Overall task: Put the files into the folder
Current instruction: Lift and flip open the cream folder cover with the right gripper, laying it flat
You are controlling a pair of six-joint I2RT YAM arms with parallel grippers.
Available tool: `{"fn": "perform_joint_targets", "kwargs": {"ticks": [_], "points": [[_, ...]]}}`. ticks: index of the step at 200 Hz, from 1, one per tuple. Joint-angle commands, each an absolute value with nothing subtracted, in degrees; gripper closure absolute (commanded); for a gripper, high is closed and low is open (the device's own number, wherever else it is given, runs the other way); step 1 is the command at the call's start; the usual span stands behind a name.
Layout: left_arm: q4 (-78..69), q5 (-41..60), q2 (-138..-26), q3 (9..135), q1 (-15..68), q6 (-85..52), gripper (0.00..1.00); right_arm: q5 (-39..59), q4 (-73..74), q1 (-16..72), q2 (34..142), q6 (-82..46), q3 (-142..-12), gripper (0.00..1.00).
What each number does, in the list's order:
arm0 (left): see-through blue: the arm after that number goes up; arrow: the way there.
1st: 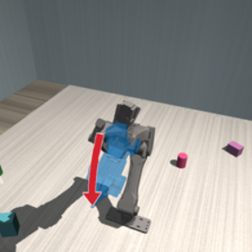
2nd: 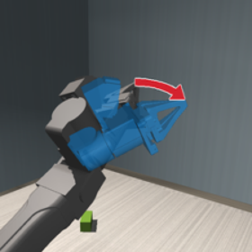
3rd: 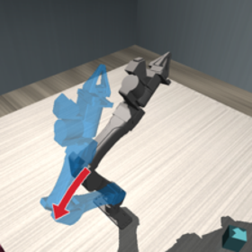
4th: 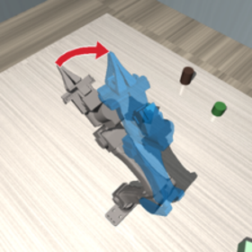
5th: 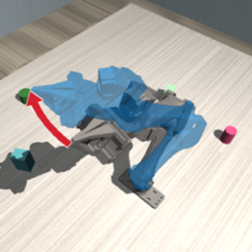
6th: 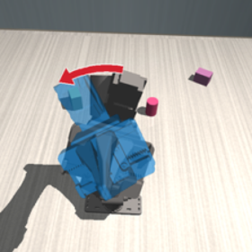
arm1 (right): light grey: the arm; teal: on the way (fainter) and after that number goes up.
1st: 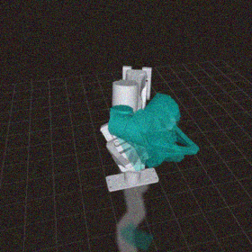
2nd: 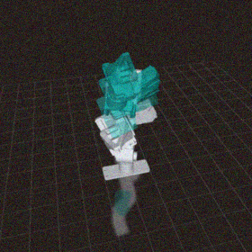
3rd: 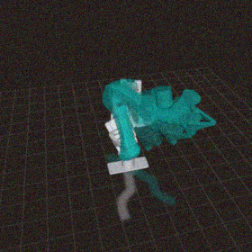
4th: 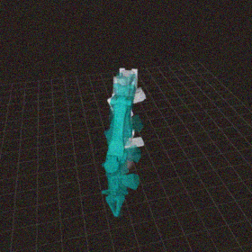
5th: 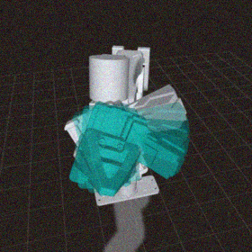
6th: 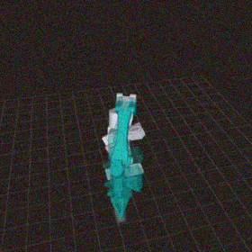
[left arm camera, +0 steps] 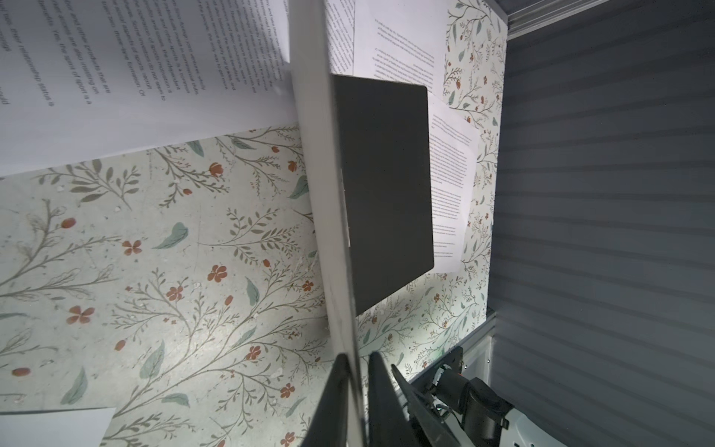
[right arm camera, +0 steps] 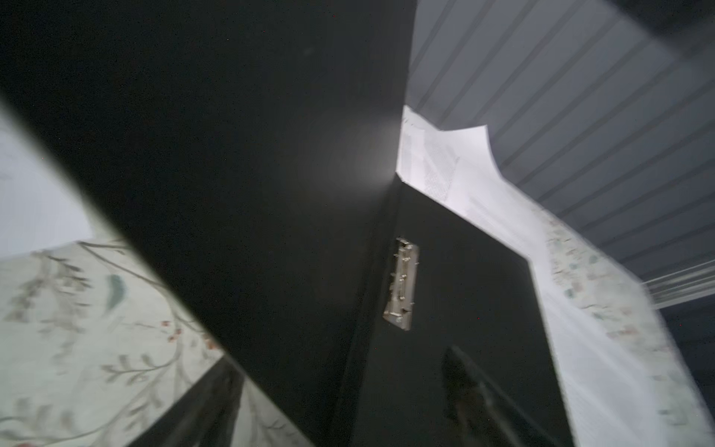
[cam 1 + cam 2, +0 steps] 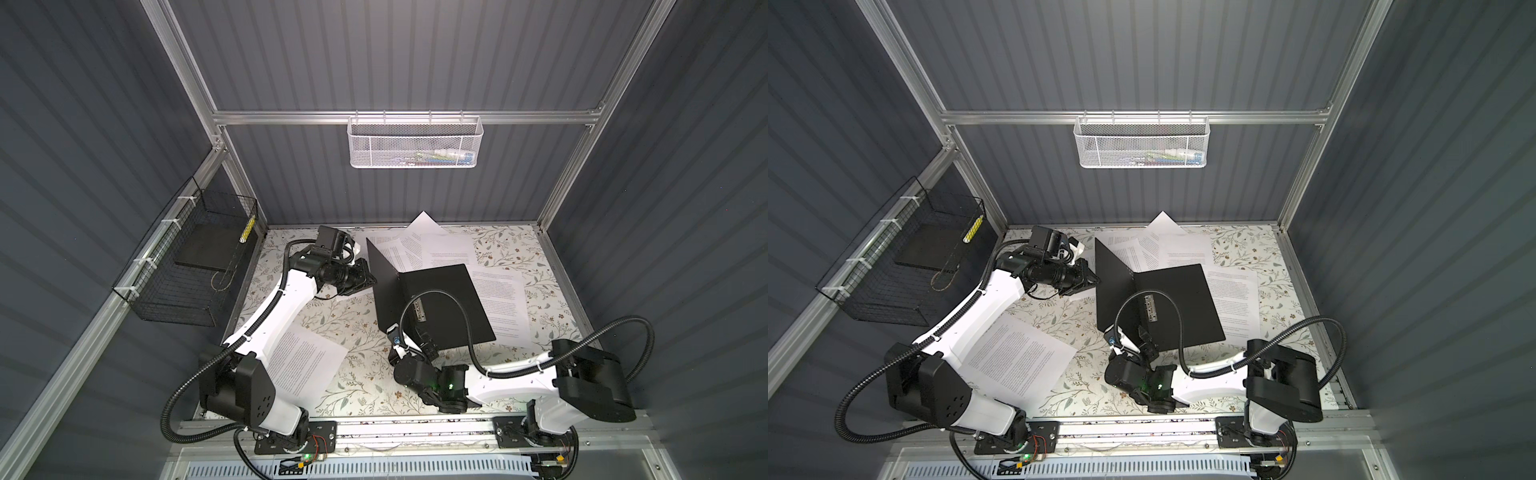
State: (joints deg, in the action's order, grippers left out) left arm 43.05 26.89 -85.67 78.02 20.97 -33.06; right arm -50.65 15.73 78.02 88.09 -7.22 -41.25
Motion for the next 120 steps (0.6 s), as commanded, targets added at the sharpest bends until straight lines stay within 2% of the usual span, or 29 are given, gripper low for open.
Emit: {"fn": "perform_joint_targets", "kwargs": {"ticks": [1,35,66,98,106,120], "points": [[47.08,25.90,-83.89,75.69,21.08,-29.47,0.88,-36.11,13.81,77.42,80.24,-8.36,-40.98,0.01],[49.21,21.73,-83.03,74.37,21.09,-26.49,0.89,-21.67,6.63,74.99,70.04,-12.39,-40.35,0.01],[53.11,13.31,-83.28,73.91,21.06,-21.39,0.93,-12.88,0.45,61.78,64.93,-20.66,-39.95,0.01],[54.22,7.38,-83.74,71.80,20.84,-19.21,0.94,-6.50,-2.41,50.18,67.64,-28.02,-40.27,0.01],[53.71,7.56,-84.09,71.17,20.83,-18.85,0.89,-3.37,-3.27,47.52,69.74,-30.00,-40.96,0.03],[53.61,6.31,-85.20,70.48,20.76,-18.20,0.69,1.13,-3.98,44.45,73.95,-32.14,-42.37,0.08]]}}
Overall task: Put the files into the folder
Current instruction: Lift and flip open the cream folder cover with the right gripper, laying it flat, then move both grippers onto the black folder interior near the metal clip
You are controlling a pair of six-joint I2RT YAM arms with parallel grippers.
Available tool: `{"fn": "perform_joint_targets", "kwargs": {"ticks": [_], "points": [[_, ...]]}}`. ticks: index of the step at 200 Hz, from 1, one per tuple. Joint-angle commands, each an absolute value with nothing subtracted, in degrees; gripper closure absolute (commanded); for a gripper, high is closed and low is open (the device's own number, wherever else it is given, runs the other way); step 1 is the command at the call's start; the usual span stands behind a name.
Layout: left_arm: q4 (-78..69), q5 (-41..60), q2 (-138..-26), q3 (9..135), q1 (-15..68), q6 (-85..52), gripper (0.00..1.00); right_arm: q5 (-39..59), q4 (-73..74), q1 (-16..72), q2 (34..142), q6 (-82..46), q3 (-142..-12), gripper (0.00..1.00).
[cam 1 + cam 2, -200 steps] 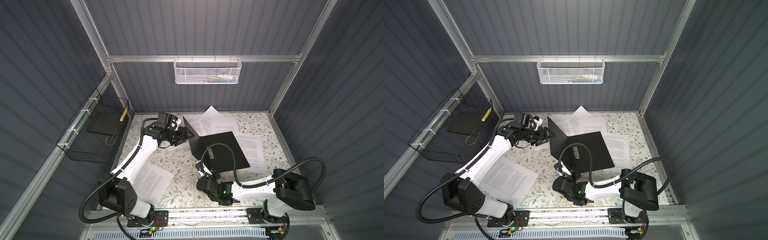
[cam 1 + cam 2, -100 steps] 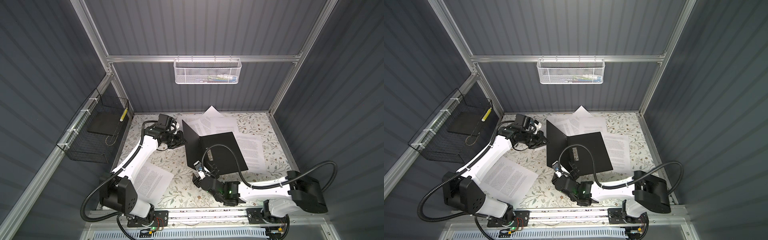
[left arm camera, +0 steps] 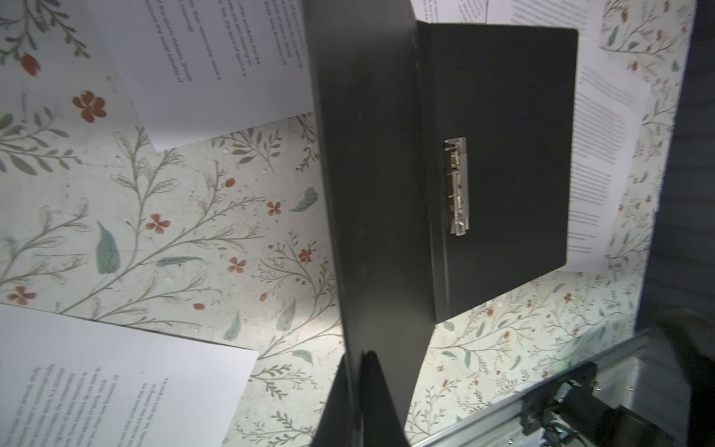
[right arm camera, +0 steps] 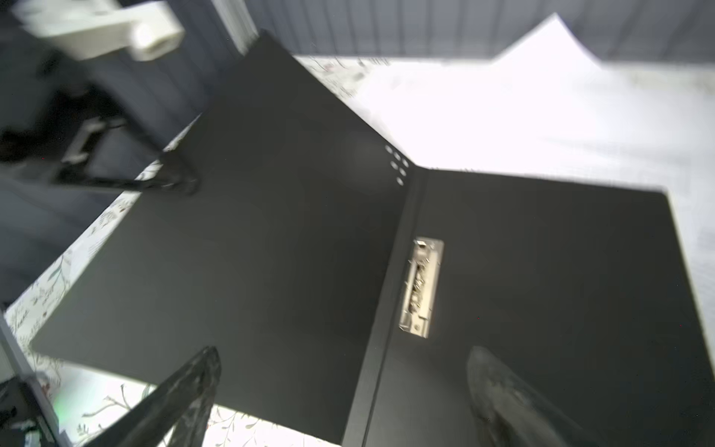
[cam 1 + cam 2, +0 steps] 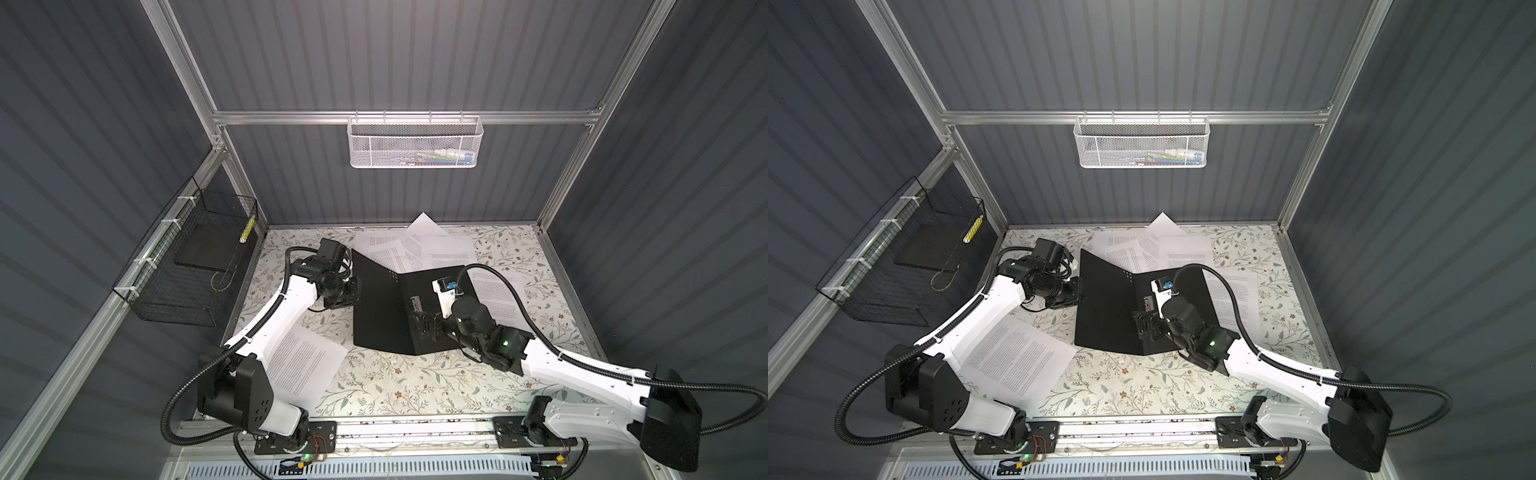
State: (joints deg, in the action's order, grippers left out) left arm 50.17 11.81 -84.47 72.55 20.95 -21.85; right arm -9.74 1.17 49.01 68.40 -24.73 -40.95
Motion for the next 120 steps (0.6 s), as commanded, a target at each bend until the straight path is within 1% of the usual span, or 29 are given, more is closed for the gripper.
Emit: {"fn": "perform_joint_targets", "kwargs": {"ticks": [1,5,15,22,26,38,47,52,72,83,97,108,120], "points": [[53.65,5.97,-85.27,70.44,20.75,-18.20,0.69,1.31,-3.97,44.33,74.29,-32.33,-42.37,0.09],[53.89,4.84,-85.56,70.23,20.63,-18.29,0.65,1.96,-3.95,43.99,75.38,-32.74,-42.72,0.10],[53.96,2.26,-85.53,69.34,19.92,-18.73,0.59,3.03,-3.17,43.39,77.60,-33.92,-42.90,0.12],[53.64,0.68,-84.77,68.39,18.87,-19.45,0.48,3.54,-2.72,43.03,78.96,-34.75,-42.89,0.14],[53.35,0.07,-84.06,67.76,17.97,-19.86,0.44,3.68,-2.63,42.80,79.66,-35.31,-42.97,0.15],[52.42,-0.09,-81.68,66.15,14.07,-20.59,0.40,4.01,-2.17,42.01,81.34,-36.66,-42.97,0.20],[52.13,0.00,-79.44,65.42,10.64,-21.09,0.33,4.92,-1.04,41.55,82.09,-37.57,-42.44,0.23],[51.89,0.00,-78.22,65.29,9.19,-21.22,0.30,5.11,-0.42,41.27,82.43,-38.07,-42.18,0.24],[51.26,0.89,-74.99,66.13,8.51,-21.16,0.25,6.00,0.48,40.89,84.02,-39.09,-42.22,0.28],[49.04,5.80,-73.87,65.81,8.52,-21.35,0.23,6.75,0.48,40.55,85.41,-39.35,-42.83,0.32],[41.80,19.14,-72.54,62.58,8.99,-22.66,0.18,7.95,0.83,39.85,86.99,-39.96,-43.31,0.39],[36.21,28.23,-73.22,59.93,10.85,-24.74,0.13,8.87,1.65,39.20,87.80,-40.64,-43.21,0.41],[32.83,30.54,-75.19,58.67,15.33,-26.02,0.09,10.04,3.21,38.28,88.57,-41.44,-42.82,0.44]]}}
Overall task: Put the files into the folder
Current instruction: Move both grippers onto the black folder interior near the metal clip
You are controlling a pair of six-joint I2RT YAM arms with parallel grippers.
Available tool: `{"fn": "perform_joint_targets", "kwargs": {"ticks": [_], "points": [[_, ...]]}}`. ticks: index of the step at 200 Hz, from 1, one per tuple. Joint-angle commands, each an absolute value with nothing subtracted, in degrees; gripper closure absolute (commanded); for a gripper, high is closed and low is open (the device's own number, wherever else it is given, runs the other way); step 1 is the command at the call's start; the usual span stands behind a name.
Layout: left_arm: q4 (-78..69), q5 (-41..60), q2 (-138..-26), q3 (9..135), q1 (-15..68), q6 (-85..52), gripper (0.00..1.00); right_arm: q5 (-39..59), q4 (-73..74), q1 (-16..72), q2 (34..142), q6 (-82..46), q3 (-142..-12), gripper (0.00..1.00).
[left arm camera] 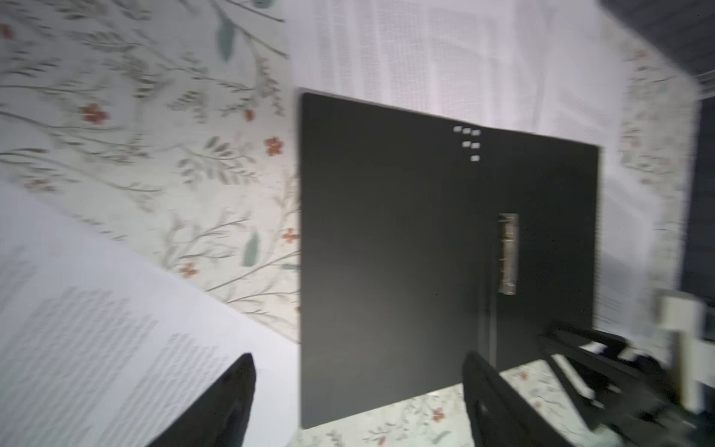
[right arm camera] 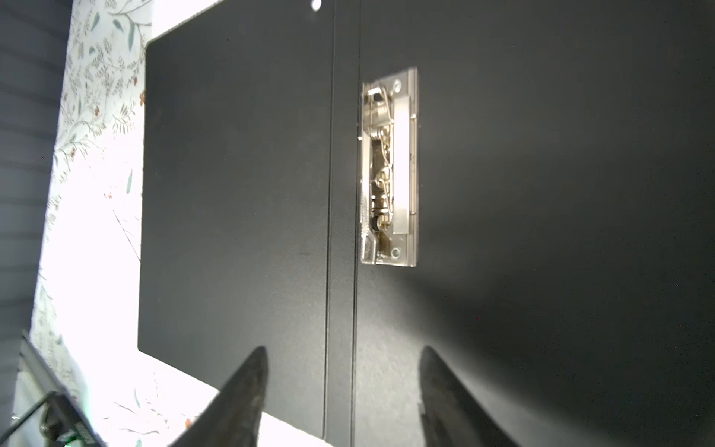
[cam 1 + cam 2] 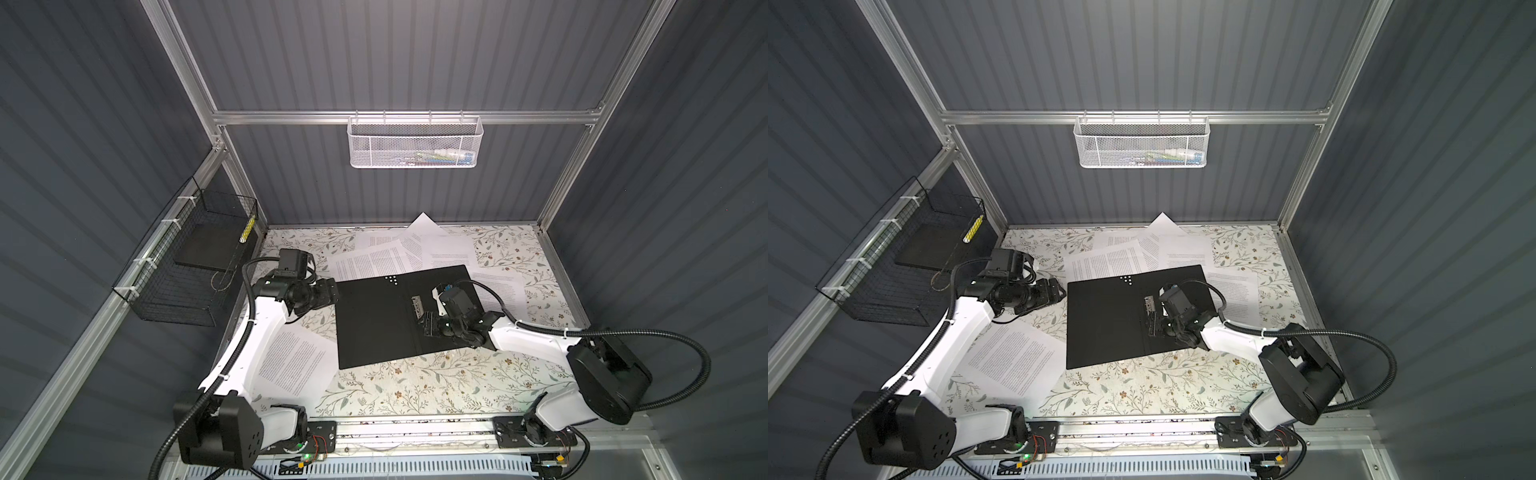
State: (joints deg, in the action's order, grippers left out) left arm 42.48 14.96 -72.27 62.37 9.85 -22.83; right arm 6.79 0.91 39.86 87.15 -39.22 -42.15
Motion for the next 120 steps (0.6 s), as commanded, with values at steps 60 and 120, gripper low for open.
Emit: {"fn": "perform_joint_targets", "kwargs": {"ticks": [60,120], "points": [[13.84,37.51,-83.65,46.71,22.76,-36.09,0.00,13.48,6.53,36.11,93.41,-43.49,-44.01,0.57],[18.40,32.22,-87.73,43.59,22.76,-32.94,0.00,16.24,9.47,34.47,96.78,-43.77,-44.73,0.74]]}}
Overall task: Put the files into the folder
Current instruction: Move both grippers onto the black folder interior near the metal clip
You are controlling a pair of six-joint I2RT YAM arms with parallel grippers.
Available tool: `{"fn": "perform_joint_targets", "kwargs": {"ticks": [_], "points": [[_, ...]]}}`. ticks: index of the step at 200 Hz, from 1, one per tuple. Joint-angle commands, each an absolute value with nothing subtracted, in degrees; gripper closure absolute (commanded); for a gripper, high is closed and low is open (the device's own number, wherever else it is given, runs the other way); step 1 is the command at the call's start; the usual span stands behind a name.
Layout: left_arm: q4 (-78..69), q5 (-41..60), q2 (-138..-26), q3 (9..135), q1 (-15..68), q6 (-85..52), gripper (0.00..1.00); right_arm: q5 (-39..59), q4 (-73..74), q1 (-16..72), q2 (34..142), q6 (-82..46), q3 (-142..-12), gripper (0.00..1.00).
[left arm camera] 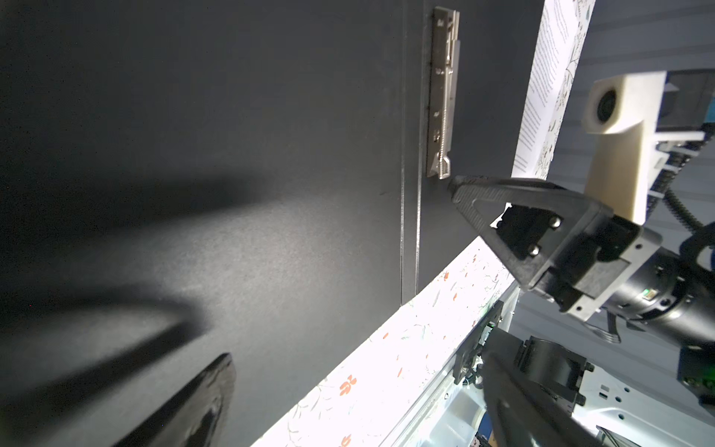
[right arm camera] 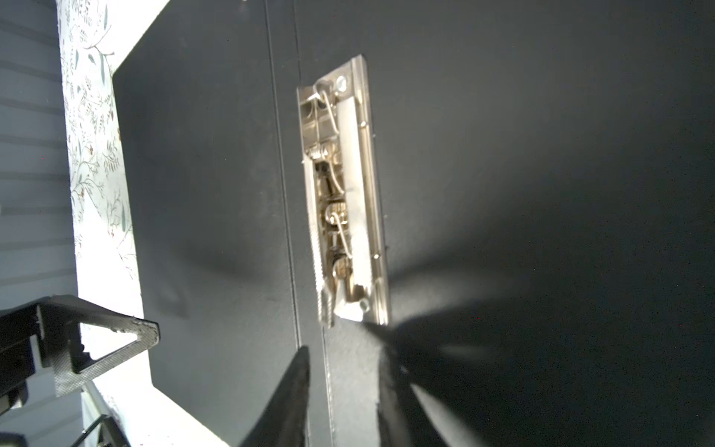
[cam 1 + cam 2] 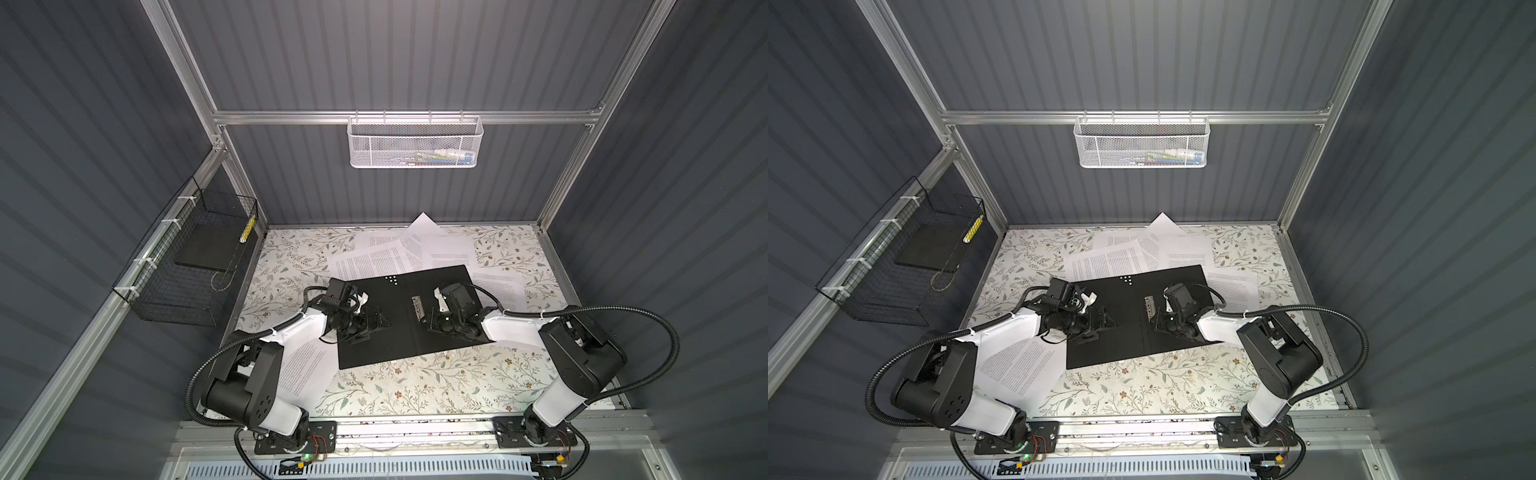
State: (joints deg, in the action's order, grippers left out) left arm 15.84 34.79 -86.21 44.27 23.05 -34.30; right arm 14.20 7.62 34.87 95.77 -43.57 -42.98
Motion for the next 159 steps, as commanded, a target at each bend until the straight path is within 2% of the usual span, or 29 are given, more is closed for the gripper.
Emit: {"fn": "perform_joint_targets", "kwargs": {"ticks": [1,71,159], "points": [[18.56,32.06,-87.81,43.55,22.76,-32.86,0.00,16.29,9.48,34.46,96.78,-43.77,-44.78,0.75],[22.47,27.18,-91.84,41.04,22.74,-30.15,0.00,21.08,12.29,32.52,99.98,-44.52,-45.97,0.86],[23.11,26.75,-92.37,41.82,22.74,-29.98,0.00,22.94,14.14,31.84,102.48,-45.17,-46.19,0.91]]}}
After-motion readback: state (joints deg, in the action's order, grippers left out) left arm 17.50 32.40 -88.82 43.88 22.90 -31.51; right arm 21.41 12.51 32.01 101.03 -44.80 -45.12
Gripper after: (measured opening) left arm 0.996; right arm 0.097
